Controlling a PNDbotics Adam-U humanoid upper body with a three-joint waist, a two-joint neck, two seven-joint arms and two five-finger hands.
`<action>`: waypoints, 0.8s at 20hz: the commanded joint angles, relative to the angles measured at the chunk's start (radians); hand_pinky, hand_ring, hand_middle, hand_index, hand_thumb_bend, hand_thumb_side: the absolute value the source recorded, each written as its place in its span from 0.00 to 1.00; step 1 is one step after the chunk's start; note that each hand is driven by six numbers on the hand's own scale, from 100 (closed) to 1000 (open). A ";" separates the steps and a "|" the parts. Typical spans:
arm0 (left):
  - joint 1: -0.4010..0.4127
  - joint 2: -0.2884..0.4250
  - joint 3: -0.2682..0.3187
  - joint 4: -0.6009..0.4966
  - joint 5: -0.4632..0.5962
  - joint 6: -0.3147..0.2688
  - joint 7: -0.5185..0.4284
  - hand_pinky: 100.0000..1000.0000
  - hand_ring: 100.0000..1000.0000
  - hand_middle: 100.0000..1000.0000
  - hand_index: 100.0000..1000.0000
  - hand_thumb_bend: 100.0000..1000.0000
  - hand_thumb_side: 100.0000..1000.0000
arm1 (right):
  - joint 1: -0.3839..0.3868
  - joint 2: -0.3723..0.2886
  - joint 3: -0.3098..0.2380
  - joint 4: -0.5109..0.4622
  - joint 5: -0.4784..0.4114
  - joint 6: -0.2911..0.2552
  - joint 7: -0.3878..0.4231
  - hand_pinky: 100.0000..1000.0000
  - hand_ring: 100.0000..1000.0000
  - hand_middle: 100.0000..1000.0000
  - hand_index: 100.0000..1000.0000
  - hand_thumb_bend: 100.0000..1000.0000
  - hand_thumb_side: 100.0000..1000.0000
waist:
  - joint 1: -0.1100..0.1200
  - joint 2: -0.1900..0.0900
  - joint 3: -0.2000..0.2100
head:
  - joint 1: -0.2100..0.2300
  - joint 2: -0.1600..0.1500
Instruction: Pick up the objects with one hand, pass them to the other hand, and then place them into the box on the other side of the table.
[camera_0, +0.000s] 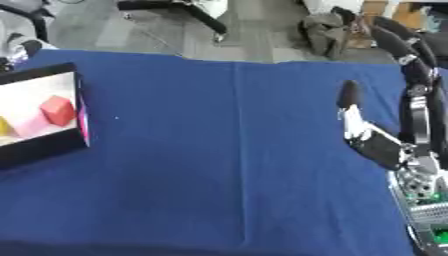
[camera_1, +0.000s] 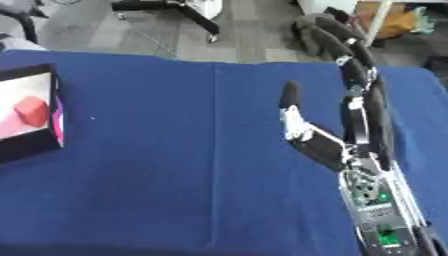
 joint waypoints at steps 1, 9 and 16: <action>0.028 -0.013 0.028 -0.219 0.125 -0.057 0.131 0.80 0.85 0.78 0.79 0.67 0.70 | 0.005 -0.108 -0.073 -0.035 -0.018 0.027 -0.089 0.83 0.84 0.85 0.86 0.00 0.57 | 0.002 -0.022 -0.020 | -0.016 0.005; -0.130 -0.094 -0.055 -0.453 0.205 -0.321 0.144 0.86 0.88 0.84 0.85 0.81 0.72 | -0.017 -0.294 -0.212 -0.037 -0.123 0.015 -0.354 0.88 0.91 0.93 0.92 0.00 0.88 | -0.011 -0.075 -0.082 | -0.019 0.006; -0.413 -0.071 -0.040 -0.454 0.152 -0.670 0.307 0.96 0.91 0.92 0.93 1.00 1.00 | -0.243 -0.439 -0.287 -0.037 -0.174 -0.197 -0.505 0.90 0.95 0.99 0.95 0.02 0.95 | 0.000 -0.083 -0.075 | 0.007 0.006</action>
